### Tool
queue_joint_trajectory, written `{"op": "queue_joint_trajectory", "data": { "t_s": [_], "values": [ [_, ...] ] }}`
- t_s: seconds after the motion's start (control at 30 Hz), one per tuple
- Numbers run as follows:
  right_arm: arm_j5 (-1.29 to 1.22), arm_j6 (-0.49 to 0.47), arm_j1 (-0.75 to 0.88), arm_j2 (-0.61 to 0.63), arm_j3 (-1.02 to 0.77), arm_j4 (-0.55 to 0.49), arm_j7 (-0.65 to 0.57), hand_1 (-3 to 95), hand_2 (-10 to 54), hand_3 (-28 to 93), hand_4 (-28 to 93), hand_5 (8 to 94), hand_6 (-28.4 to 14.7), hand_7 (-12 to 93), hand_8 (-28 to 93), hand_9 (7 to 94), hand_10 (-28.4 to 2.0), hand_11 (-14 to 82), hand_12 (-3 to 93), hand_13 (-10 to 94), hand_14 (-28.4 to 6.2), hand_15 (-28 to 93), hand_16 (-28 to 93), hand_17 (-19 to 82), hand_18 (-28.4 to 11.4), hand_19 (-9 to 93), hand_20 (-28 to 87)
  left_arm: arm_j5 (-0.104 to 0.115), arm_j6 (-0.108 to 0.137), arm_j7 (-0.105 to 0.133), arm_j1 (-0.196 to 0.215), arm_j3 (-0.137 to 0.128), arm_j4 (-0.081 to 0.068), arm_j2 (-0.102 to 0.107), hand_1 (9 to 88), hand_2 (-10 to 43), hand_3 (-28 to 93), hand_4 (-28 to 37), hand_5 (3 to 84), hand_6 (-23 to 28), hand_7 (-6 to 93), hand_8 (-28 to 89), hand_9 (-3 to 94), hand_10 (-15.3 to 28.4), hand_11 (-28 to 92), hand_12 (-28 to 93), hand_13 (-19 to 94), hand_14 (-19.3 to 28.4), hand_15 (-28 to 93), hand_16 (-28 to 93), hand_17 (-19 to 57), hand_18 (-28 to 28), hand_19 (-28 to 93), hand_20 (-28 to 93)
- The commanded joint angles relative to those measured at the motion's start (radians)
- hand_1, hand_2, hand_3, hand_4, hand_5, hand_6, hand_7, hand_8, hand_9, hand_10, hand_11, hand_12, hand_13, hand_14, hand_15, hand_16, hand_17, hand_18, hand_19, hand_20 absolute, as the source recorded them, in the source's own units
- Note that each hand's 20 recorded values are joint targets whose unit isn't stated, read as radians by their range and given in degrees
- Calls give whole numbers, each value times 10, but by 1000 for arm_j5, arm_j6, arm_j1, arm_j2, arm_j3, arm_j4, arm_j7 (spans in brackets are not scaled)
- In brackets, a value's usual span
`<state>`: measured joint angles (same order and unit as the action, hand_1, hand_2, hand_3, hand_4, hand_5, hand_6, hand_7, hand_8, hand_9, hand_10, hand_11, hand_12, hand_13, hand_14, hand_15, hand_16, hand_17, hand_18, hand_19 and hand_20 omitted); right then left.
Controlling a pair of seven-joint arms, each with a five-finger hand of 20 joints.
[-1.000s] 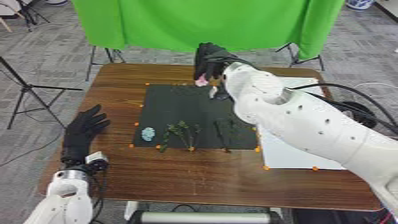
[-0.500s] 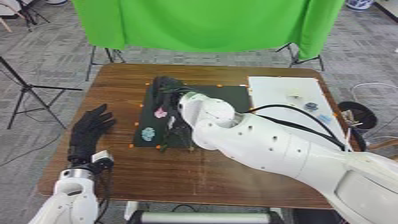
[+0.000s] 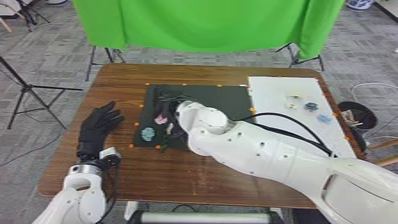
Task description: Arrange flowers
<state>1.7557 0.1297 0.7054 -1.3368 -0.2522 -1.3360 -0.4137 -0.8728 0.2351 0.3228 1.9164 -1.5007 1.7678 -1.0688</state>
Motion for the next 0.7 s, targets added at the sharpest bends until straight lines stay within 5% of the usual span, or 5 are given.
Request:
{"op": "queue_joint_trajectory", "data": {
  "t_s": [0.03,0.4,0.7],
  "values": [
    [-14,-7,-17,-18,-1,-1,-10,581,-95,634,-193,754,6,223,41,847,-112,79,303,919,-17,667,292,672,-139,932,622,2,-12,-7,1,10,-6,-10,126,116,724,-283,451,-1,148,-82,453,127,181,111,384,168,305,4,69,149,108,207],
    [-26,-82,-36,-7,-15,-9,-36,497,-95,644,-175,660,23,203,10,740,-132,137,168,915,-20,653,282,663,-139,932,602,0,-12,-9,3,7,-5,-12,125,92,727,-283,446,-1,146,-80,451,127,180,112,383,168,303,4,68,150,107,207],
    [7,-77,-68,23,-5,-21,-43,449,-95,680,-175,629,30,184,-31,713,-148,124,148,919,-20,638,278,664,-140,932,600,-1,-10,-10,12,2,0,-13,131,82,725,-283,446,-1,147,-80,450,128,180,112,383,169,305,5,68,150,107,207]
  ]
}}
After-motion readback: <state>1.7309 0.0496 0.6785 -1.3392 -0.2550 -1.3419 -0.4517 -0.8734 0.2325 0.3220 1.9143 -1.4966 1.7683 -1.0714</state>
